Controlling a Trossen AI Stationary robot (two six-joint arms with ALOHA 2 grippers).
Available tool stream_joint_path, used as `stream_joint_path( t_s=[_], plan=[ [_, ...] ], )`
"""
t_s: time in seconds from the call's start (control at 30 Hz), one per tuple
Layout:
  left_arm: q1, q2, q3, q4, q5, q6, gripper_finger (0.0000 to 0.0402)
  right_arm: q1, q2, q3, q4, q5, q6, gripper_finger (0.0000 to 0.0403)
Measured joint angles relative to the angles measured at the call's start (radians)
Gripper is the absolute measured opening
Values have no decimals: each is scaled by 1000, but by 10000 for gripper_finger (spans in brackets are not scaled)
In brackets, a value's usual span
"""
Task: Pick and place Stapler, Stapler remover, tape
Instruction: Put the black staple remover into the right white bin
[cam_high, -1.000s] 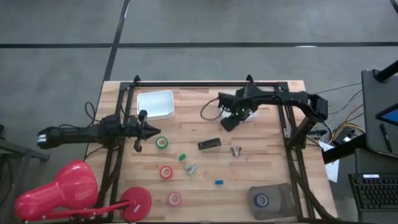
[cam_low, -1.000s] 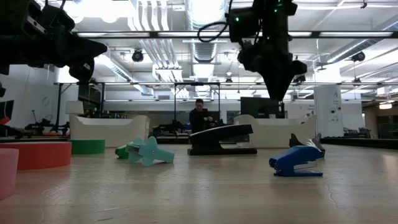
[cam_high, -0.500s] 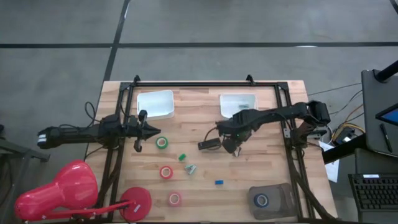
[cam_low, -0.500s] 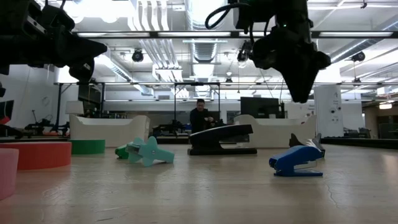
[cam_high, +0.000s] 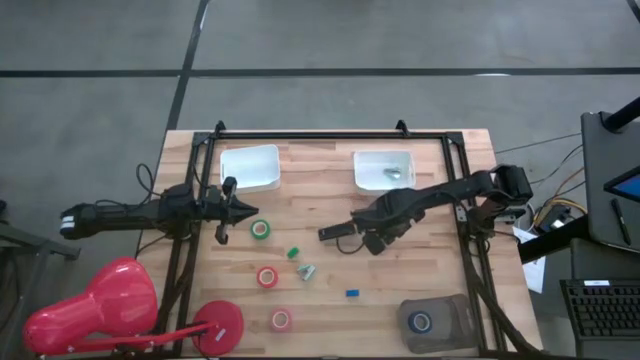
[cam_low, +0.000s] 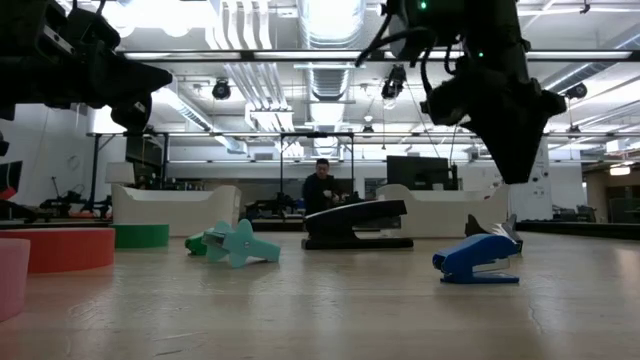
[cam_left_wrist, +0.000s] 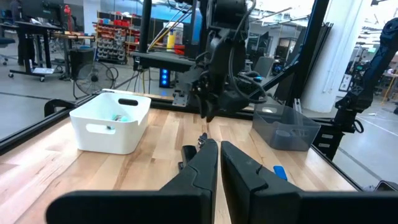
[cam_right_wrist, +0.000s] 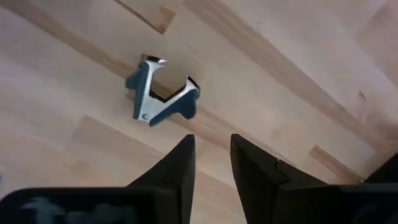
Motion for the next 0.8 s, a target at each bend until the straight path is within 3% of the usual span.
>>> stream_joint_path(
  t_s=[0.23,0.8],
  plan=[
    [0,0,0,0,0,0,23,0,0,-90,177,-46,-13,93],
    [0,0,0,0,0,0,23,-1,0,-156,227,-37,-23,93]
  ],
)
